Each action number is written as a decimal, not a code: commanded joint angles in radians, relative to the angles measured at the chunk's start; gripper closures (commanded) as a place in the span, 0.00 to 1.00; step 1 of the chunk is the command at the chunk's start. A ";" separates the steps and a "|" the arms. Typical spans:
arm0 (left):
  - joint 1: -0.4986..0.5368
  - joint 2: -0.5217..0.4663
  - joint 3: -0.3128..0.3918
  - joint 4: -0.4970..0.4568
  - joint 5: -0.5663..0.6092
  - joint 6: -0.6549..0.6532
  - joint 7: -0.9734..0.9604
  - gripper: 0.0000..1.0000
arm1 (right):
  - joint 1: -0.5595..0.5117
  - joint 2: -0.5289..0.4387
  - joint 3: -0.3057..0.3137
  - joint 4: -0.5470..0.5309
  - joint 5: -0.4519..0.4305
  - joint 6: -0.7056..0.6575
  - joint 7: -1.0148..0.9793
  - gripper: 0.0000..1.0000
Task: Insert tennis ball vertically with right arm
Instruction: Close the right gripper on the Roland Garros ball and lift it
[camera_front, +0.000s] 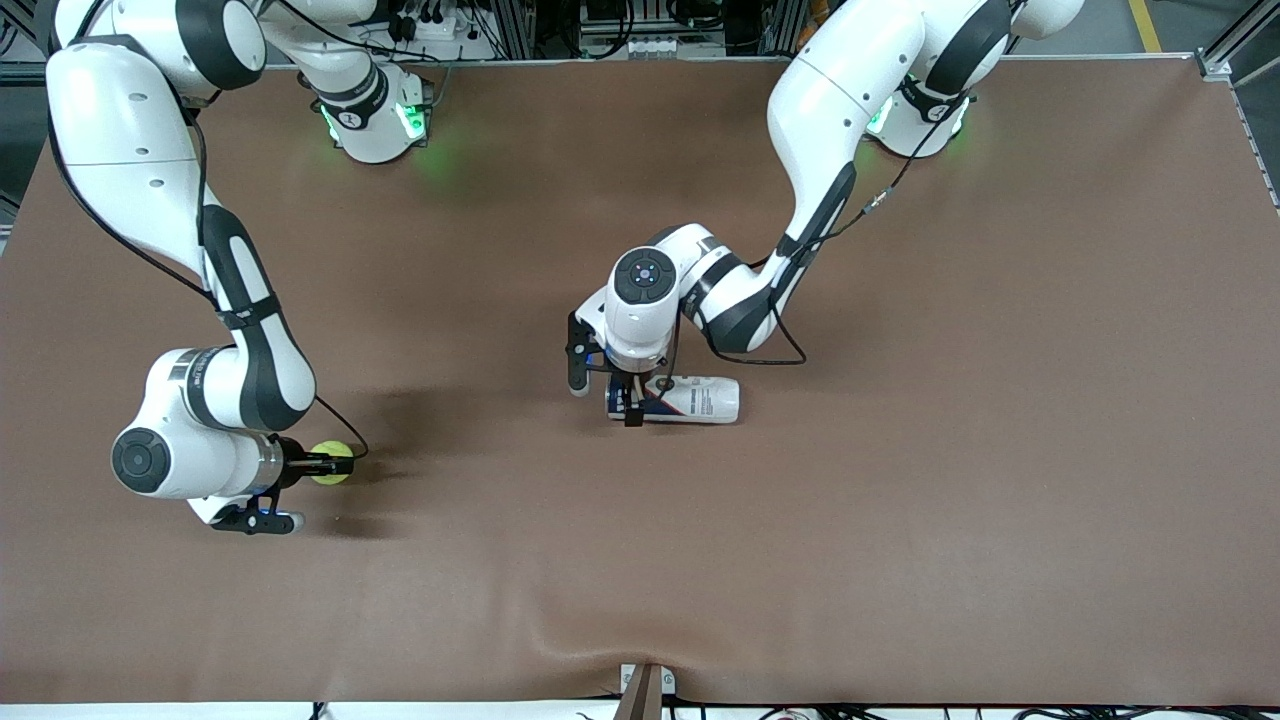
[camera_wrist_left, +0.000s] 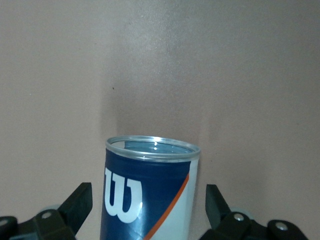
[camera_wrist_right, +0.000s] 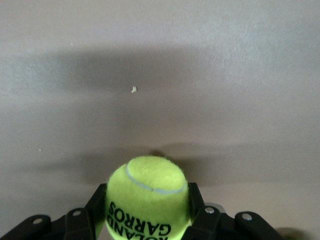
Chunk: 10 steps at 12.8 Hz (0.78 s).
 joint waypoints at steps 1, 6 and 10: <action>-0.008 0.035 0.003 0.037 0.007 0.010 0.019 0.00 | 0.004 -0.038 0.004 0.004 0.004 -0.011 -0.015 0.81; -0.008 0.053 0.003 0.039 0.007 0.032 0.022 0.00 | 0.004 -0.084 0.039 0.004 0.014 -0.016 -0.024 0.89; -0.008 0.078 0.006 0.039 0.007 0.076 0.041 0.00 | 0.005 -0.145 0.039 0.003 0.014 -0.027 -0.027 0.90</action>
